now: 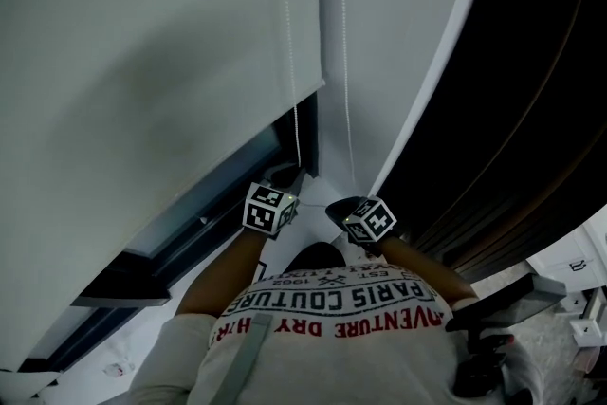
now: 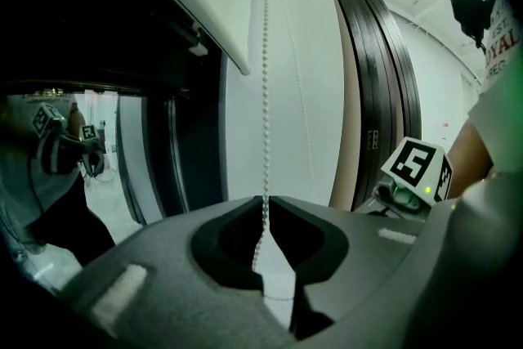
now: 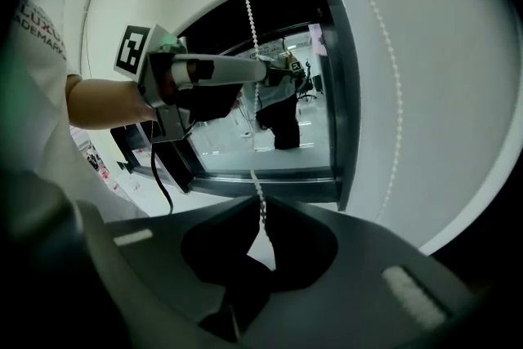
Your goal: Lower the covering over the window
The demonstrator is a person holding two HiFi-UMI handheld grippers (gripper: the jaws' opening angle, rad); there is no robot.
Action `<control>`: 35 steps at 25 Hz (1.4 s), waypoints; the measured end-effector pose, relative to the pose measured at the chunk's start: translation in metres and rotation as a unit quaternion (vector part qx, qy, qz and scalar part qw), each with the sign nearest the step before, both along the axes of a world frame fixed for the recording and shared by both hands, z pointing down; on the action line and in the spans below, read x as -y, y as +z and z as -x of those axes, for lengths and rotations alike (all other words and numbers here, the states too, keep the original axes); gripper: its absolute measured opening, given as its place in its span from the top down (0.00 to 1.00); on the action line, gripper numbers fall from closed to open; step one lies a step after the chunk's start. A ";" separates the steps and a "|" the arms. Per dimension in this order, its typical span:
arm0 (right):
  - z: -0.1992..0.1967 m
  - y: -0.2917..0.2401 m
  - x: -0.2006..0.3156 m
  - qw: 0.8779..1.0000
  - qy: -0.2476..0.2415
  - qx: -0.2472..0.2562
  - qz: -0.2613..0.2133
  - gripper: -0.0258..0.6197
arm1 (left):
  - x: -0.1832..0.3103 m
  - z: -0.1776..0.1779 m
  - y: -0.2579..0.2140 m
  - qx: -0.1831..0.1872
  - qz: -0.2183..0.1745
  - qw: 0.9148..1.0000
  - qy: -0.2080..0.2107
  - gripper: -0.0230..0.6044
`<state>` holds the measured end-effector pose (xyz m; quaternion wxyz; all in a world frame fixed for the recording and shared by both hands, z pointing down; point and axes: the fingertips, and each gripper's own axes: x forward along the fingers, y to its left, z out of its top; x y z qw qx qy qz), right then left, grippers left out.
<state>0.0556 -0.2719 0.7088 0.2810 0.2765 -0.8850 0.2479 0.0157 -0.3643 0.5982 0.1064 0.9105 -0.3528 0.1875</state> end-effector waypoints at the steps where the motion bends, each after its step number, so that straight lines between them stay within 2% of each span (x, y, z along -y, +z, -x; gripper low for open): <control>1: -0.001 0.001 0.001 1.000 -0.002 -0.009 -0.005 0.91 | -0.002 0.004 0.004 0.007 0.004 1.000 -0.002 0.90; 4: -0.002 -0.003 0.005 0.999 -0.012 -0.029 -0.029 0.83 | -0.012 0.020 0.021 0.013 0.021 1.000 -0.013 0.79; 9: 0.003 -0.056 0.012 0.997 -0.014 -0.001 -0.077 0.72 | -0.032 0.056 0.020 -0.003 0.020 0.998 -0.062 0.73; 12: 0.006 -0.098 -0.008 0.995 -0.019 0.035 -0.097 0.71 | -0.060 0.061 0.003 -0.018 0.022 0.997 -0.078 0.71; 15: 0.010 -0.134 -0.031 0.991 -0.031 0.071 -0.110 0.74 | -0.087 0.049 -0.028 -0.059 0.031 0.995 -0.080 0.71; 17: 0.017 -0.145 -0.040 0.989 -0.031 0.079 -0.117 0.77 | -0.106 0.040 -0.047 -0.081 0.032 0.994 -0.065 0.74; 19: 0.024 -0.152 -0.049 0.988 -0.022 0.087 -0.123 0.88 | -0.129 0.032 -0.061 -0.093 0.031 0.995 -0.036 0.93; 20: 0.027 -0.157 -0.054 0.987 -0.017 0.095 -0.126 0.95 | -0.140 0.029 -0.067 -0.099 0.030 0.994 -0.020 0.96; 24: 0.040 -0.192 -0.081 0.983 -0.011 0.127 -0.135 0.96 | -0.178 0.025 -0.093 -0.119 0.023 0.993 0.013 0.96; 27: 0.051 -0.222 -0.105 0.978 -0.007 0.135 -0.161 0.96 | -0.204 0.031 -0.118 -0.129 0.016 0.991 0.028 0.96; 31: 0.070 -0.252 -0.150 0.972 0.003 0.138 -0.192 0.96 | -0.253 0.047 -0.145 -0.125 -0.006 0.991 0.055 0.96; 35: 0.079 -0.263 -0.182 0.969 0.014 0.151 -0.197 0.96 | -0.279 0.055 -0.158 -0.129 -0.022 0.989 0.061 0.96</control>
